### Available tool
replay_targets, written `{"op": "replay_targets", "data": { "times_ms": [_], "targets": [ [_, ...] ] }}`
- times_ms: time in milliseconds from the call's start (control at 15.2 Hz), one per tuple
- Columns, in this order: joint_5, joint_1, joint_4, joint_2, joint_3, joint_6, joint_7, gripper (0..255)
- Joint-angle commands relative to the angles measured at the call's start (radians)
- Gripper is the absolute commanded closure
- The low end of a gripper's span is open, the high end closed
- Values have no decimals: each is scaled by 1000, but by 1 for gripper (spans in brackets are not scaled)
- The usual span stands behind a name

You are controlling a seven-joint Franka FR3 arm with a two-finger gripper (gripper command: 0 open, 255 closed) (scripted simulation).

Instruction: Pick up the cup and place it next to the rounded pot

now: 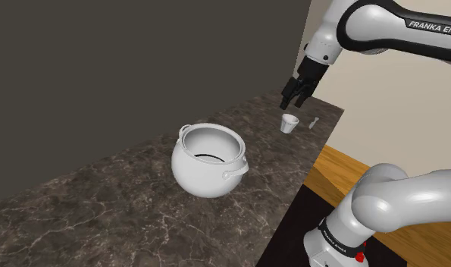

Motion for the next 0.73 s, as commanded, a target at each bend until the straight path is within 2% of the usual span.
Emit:
{"op": "replay_targets", "data": {
  "times_ms": [0,660],
  "targets": [
    [0,0,0,0,0,0,0,0],
    [-147,-76,-80,154,-122,239,-157,0]
  ]
}}
